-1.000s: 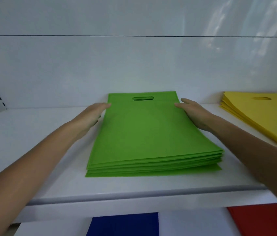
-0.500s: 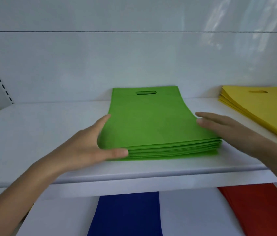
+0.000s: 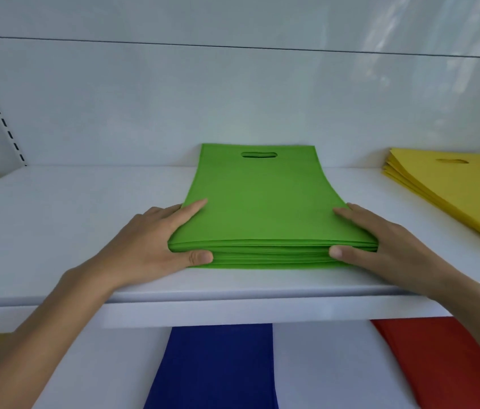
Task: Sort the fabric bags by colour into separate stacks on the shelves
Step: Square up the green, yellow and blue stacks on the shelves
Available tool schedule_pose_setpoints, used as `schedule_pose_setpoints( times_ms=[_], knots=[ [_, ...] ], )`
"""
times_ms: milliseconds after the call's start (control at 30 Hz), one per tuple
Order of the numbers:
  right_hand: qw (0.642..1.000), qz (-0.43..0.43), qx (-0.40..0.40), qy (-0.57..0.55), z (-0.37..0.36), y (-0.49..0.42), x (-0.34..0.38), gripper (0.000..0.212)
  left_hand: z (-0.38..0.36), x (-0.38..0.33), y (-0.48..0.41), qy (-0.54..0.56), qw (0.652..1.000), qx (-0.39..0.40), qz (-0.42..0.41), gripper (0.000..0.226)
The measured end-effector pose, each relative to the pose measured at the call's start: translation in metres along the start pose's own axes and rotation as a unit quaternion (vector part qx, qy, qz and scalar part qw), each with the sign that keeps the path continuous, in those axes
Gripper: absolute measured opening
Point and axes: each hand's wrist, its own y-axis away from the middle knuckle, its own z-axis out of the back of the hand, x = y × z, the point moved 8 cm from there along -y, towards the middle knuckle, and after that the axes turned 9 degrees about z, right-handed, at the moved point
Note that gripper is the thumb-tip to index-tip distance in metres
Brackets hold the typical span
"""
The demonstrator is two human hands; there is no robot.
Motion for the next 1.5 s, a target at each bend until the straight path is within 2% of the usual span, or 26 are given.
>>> schedule_pose_setpoints(
  times_ms=[67,167,233,300,600,700,833,1000,1100,1267,1500],
  knots=[
    [1.0,-0.006,0.003,0.026,-0.002,0.0,-0.002,0.101,0.0,0.001,0.0,0.022,1.0,0.007,0.001,0.106],
    [1.0,0.002,0.0,0.026,-0.001,0.0,0.001,0.095,0.0,0.001,0.0,0.038,0.999,0.007,0.0,0.111],
    [1.0,0.001,0.0,0.005,0.0,0.001,0.002,0.094,0.003,0.005,0.0,0.074,0.997,-0.016,0.01,0.116],
    [1.0,-0.003,-0.005,0.004,0.001,0.002,0.001,0.092,0.007,0.01,0.002,0.102,0.993,-0.049,0.022,0.111],
    [1.0,0.0,-0.024,0.013,0.002,0.003,0.001,0.084,0.003,0.004,0.006,0.055,0.998,-0.034,0.006,0.088],
    [1.0,0.007,-0.025,0.016,0.001,0.003,0.002,0.084,0.001,0.004,0.006,0.03,0.999,-0.028,0.011,0.095],
    [1.0,-0.012,-0.008,-0.012,0.001,0.004,-0.001,0.096,0.0,0.006,0.007,0.01,1.0,-0.014,0.023,0.122],
    [0.999,-0.011,-0.042,0.026,0.004,0.004,-0.004,0.086,0.003,0.011,0.008,0.017,0.997,-0.038,0.068,0.109],
    [1.0,-0.009,-0.018,-0.002,0.003,0.006,-0.002,0.099,0.005,0.009,0.009,-0.016,0.997,-0.05,0.058,0.113],
    [1.0,-0.02,0.014,0.004,0.001,0.005,0.0,0.106,0.002,0.014,0.007,0.064,0.997,-0.024,0.046,0.11],
    [1.0,-0.022,0.006,0.01,-0.001,0.012,0.001,0.093,0.002,0.012,0.007,0.058,0.997,-0.017,0.047,0.108]
  ],
)
